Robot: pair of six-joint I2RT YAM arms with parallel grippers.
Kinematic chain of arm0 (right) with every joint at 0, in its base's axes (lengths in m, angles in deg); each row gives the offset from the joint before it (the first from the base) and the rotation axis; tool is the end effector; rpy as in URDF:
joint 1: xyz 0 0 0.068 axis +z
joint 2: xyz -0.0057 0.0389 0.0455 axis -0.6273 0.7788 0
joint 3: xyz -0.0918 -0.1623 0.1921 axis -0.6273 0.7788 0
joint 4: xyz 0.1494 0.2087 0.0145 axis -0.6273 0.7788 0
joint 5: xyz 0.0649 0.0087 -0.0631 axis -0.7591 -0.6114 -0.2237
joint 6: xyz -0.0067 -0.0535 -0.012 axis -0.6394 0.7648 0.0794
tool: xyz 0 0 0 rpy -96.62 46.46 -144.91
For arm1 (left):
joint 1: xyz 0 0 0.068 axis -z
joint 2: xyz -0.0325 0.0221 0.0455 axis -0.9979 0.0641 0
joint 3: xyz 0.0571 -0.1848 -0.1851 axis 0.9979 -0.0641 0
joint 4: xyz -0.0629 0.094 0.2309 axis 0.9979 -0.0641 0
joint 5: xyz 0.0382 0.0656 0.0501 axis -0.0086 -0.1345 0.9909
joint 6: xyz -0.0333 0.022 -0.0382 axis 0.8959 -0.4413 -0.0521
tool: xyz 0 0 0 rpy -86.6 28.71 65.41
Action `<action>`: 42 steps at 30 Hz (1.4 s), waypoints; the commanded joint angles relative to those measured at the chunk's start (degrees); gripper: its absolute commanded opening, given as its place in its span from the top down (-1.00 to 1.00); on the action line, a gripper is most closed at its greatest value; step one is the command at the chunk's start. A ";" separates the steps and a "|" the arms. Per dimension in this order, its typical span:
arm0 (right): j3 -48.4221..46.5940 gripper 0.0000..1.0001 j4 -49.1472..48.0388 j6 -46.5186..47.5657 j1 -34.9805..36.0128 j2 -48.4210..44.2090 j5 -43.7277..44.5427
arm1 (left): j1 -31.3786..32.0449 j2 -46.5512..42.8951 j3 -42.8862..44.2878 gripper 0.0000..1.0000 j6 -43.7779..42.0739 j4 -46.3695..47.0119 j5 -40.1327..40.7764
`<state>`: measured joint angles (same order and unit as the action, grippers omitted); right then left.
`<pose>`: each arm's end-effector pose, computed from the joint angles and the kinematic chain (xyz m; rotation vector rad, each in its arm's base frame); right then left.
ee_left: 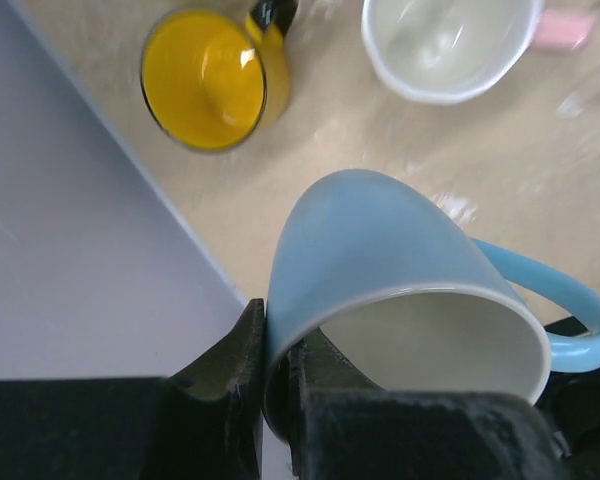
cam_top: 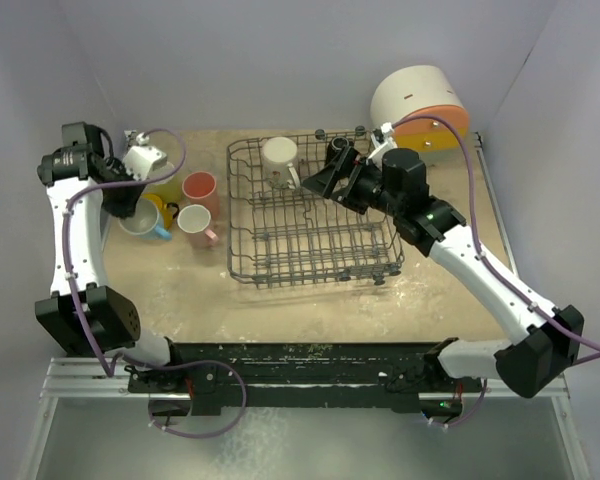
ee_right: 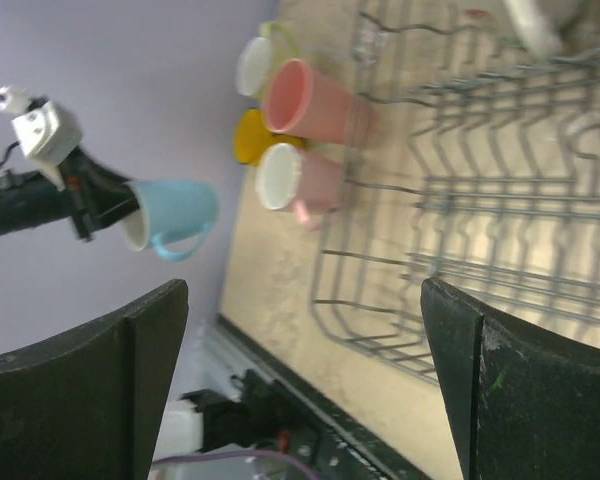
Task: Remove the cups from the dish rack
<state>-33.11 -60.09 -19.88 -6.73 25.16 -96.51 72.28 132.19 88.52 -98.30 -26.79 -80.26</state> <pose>0.2479 0.1641 0.3922 0.1969 1.8908 1.2356 0.2730 0.0595 0.3784 0.7509 2.5088 0.0489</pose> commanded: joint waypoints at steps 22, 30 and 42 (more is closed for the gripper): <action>-5.27 -1.00 13.04 17.67 -1.70 3.04 13.32 | -11.80 7.80 -21.69 1.00 2.70 28.93 3.24; -6.37 -1.00 13.71 19.72 -1.89 5.22 16.12 | -11.81 11.64 -19.86 0.74 3.07 26.80 2.36; -17.07 -1.00 9.13 28.02 -1.90 22.12 18.98 | -11.80 8.67 -17.50 0.18 1.47 23.48 1.32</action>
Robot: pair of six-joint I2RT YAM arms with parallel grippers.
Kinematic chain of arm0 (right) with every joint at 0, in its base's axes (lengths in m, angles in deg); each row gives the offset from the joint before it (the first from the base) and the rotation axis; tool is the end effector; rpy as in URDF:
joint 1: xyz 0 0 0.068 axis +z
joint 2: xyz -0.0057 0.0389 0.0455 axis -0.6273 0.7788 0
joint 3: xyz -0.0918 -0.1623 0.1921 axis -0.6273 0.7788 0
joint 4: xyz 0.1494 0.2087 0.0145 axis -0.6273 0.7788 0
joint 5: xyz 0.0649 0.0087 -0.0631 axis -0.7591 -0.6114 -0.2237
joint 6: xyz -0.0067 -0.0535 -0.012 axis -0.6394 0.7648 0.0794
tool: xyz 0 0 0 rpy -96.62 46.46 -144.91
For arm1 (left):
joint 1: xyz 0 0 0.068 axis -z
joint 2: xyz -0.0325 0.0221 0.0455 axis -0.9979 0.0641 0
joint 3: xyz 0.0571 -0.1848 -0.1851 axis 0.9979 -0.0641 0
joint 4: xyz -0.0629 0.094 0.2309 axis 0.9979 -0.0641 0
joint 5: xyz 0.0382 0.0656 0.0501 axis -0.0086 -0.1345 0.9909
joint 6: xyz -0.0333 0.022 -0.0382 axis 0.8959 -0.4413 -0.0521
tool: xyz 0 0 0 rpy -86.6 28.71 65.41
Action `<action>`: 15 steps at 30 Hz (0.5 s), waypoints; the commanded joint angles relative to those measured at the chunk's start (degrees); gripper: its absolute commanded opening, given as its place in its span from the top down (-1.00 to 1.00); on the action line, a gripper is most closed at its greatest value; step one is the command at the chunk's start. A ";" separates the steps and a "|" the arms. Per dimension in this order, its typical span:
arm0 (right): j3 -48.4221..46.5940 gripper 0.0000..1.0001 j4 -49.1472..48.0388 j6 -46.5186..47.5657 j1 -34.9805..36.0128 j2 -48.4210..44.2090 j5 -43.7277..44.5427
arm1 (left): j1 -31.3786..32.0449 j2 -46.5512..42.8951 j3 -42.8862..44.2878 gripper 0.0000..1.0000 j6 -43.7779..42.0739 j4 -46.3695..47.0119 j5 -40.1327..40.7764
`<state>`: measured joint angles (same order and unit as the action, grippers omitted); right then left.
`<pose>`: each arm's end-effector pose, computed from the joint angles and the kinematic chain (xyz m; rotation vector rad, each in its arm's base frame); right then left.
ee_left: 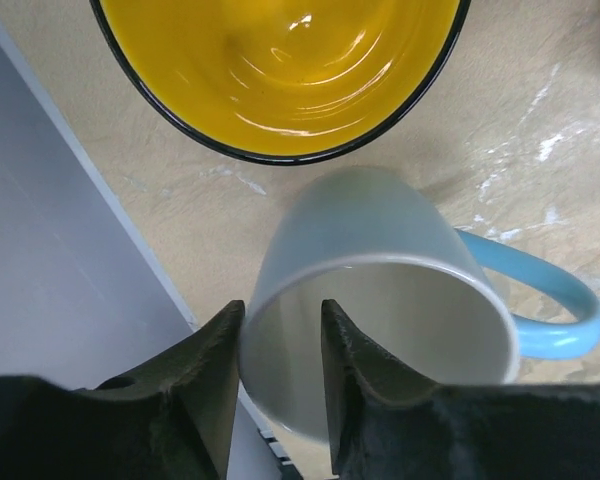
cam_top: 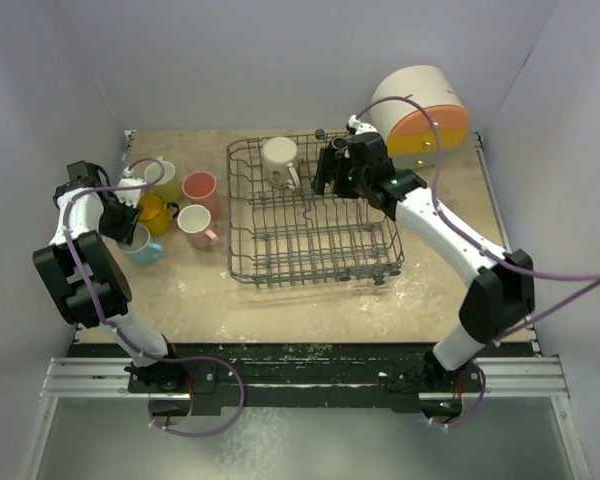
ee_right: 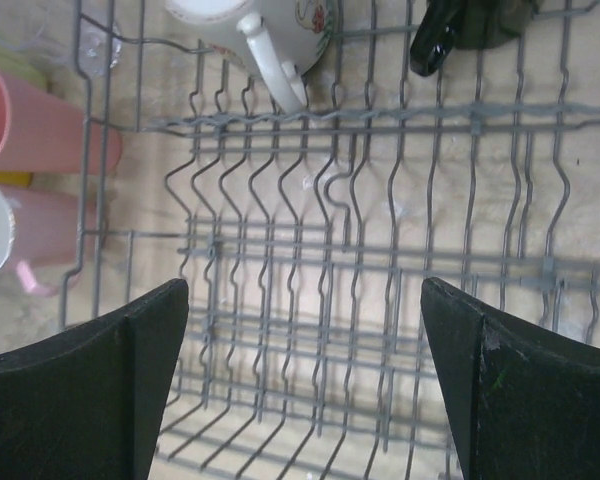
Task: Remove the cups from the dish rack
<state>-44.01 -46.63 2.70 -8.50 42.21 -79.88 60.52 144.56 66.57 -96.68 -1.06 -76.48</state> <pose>0.3170 0.1813 0.3410 0.0714 2.1150 0.5536 0.3088 0.1425 0.2241 0.4423 2.7465 0.0720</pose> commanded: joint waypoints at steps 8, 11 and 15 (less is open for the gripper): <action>-22.38 -1.00 -4.83 15.03 -0.03 23.93 2.81 | 0.05 -7.60 13.66 -0.68 -1.84 -12.24 -7.75; -28.08 -0.97 -4.50 17.26 0.03 29.93 1.36 | 0.05 -8.96 15.80 -1.00 -1.97 -14.82 -9.65; -36.76 -0.90 -2.93 19.11 0.22 37.96 0.12 | 0.13 -9.24 18.96 -0.99 0.12 -17.72 -13.22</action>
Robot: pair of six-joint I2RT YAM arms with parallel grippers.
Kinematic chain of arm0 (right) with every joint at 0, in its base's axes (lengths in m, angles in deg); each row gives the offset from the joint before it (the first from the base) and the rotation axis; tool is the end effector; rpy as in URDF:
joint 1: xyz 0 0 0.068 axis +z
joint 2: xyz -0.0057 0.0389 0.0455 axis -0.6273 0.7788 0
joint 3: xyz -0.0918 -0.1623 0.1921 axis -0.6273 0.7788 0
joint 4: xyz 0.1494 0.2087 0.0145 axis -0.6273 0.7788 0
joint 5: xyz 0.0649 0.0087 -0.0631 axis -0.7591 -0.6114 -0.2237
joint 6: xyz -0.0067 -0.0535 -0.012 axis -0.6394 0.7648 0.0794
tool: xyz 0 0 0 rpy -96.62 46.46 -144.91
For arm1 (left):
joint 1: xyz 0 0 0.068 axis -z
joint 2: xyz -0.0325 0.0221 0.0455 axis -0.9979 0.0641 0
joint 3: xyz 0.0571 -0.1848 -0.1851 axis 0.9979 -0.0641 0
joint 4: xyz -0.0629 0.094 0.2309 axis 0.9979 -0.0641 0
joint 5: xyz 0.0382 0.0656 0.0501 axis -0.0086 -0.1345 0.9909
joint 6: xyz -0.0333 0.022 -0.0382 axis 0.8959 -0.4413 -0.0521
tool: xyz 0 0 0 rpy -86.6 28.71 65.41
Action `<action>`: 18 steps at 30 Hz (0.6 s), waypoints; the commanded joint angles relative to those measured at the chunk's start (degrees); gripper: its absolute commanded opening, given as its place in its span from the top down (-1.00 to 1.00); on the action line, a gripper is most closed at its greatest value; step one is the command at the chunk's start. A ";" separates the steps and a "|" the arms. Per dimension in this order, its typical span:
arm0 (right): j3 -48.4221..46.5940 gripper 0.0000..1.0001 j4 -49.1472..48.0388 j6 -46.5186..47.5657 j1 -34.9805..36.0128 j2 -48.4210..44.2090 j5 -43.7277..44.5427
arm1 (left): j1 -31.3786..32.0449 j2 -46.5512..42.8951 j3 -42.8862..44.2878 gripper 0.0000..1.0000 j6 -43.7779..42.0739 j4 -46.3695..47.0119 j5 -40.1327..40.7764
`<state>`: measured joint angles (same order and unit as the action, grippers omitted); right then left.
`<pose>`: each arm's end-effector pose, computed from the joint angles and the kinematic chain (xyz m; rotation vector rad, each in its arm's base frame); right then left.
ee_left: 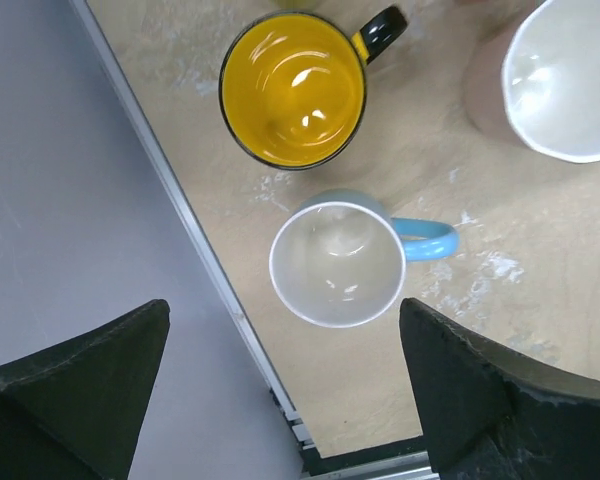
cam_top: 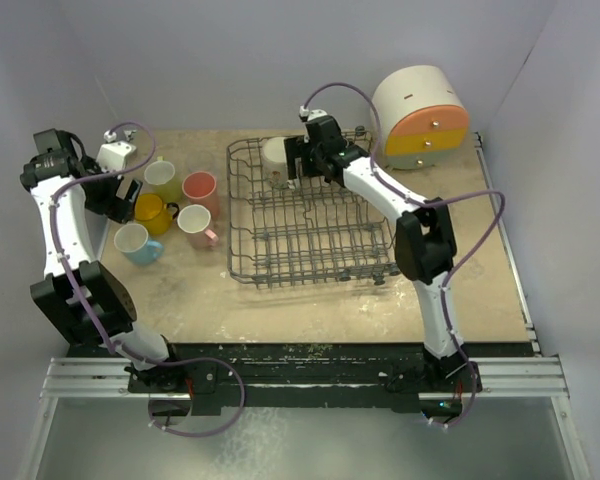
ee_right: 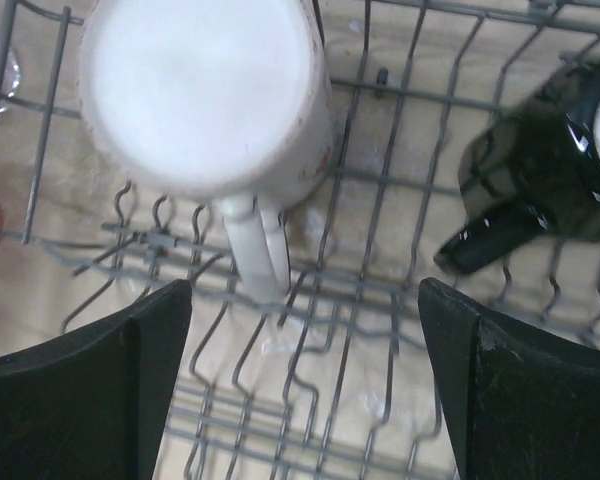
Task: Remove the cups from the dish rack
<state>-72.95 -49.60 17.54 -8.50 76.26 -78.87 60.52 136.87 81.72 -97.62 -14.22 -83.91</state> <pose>0.4412 0.2533 0.2707 -0.1952 2.1169 0.3665 0.2914 0.1288 0.3336 0.4903 2.5277 0.0605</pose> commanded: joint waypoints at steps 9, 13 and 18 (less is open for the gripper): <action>-18.19 -0.65 0.42 6.99 1.26 13.77 -1.71 | 6.56 -4.24 3.35 -0.99 6.47 -3.95 -7.78; -18.24 -0.55 -0.62 8.25 2.39 14.88 -1.35 | 8.71 -3.27 6.22 -0.99 8.44 -5.65 -8.92; -18.27 -0.40 -1.09 8.43 3.20 16.38 -0.51 | 11.45 -4.26 8.38 -0.99 10.86 -6.11 -10.52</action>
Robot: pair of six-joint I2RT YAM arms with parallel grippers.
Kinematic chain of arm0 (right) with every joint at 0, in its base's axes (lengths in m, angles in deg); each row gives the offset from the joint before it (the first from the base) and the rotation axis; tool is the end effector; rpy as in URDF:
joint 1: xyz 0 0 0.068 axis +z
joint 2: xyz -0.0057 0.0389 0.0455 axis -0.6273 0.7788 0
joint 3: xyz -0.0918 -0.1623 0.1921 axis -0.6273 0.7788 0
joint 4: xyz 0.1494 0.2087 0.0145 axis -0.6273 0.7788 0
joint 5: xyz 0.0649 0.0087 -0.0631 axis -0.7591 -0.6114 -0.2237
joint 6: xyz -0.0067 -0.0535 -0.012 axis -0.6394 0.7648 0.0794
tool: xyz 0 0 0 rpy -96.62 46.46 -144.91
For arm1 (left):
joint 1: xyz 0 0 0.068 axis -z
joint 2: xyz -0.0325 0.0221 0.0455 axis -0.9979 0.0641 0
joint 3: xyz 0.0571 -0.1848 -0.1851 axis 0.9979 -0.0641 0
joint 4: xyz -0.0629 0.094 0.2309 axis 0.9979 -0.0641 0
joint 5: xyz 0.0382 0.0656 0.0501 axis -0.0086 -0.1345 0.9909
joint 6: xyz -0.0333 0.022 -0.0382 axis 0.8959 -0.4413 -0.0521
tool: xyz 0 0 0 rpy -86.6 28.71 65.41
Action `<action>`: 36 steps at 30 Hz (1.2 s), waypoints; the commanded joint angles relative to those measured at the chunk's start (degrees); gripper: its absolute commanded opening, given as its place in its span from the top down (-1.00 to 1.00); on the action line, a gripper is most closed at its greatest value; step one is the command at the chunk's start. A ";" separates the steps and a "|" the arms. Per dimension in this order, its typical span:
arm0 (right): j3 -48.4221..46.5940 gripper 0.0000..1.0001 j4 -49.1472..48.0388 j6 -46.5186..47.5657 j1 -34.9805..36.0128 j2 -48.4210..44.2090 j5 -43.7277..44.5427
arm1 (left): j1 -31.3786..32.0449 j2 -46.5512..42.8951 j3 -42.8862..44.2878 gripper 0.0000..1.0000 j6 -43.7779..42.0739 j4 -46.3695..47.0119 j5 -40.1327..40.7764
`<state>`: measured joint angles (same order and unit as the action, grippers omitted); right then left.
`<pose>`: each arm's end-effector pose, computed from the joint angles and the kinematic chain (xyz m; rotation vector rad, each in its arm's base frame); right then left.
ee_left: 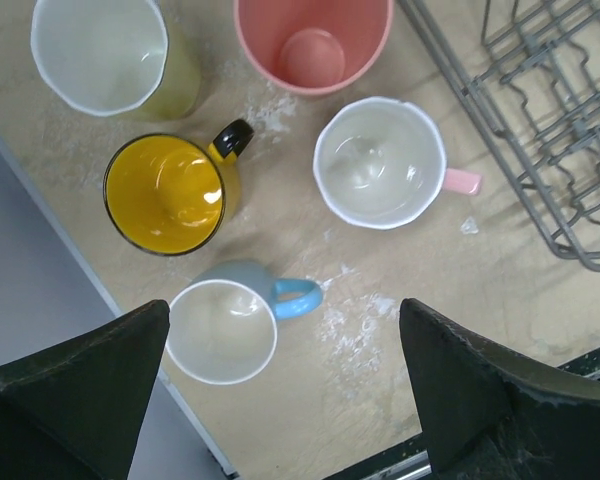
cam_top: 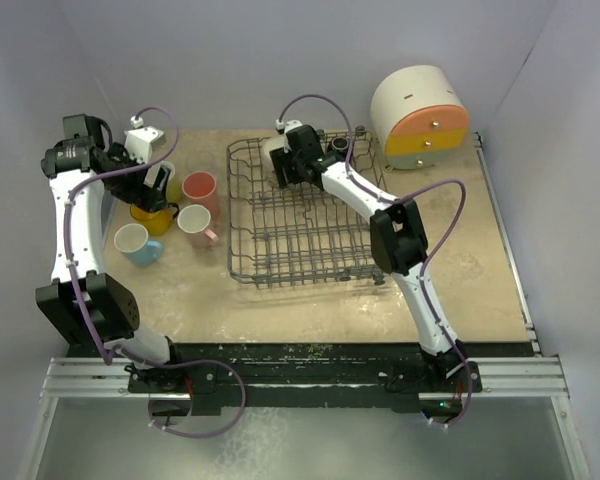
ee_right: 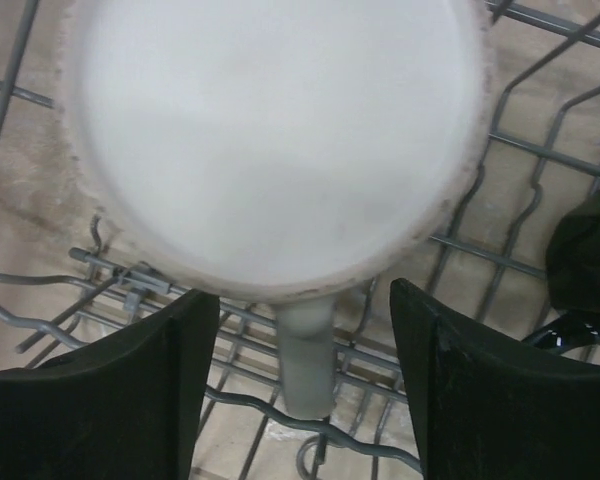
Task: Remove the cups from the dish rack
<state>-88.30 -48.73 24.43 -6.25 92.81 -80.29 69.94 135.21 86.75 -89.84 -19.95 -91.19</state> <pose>0.4749 0.2997 0.2117 -0.3863 2.1253 0.3314 0.2953 0.0709 0.3636 0.5568 2.4402 -0.1882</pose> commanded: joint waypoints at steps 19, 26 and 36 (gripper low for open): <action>-3.99 0.89 -1.69 1.49 1.15 -1.42 1.02 | 3.03 -4.04 2.26 -0.99 5.07 0.52 -8.41; -7.48 1.00 -3.39 2.05 1.17 -3.70 1.35 | 3.27 -4.73 1.24 -0.99 4.49 0.24 -9.65; -8.12 1.00 -5.64 3.43 1.15 -9.35 2.15 | 5.47 -7.33 -7.69 -0.99 2.57 4.35 -13.00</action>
<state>-91.40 -45.88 26.42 -5.16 93.42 -78.87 74.09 129.75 81.76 -85.45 -19.05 -101.38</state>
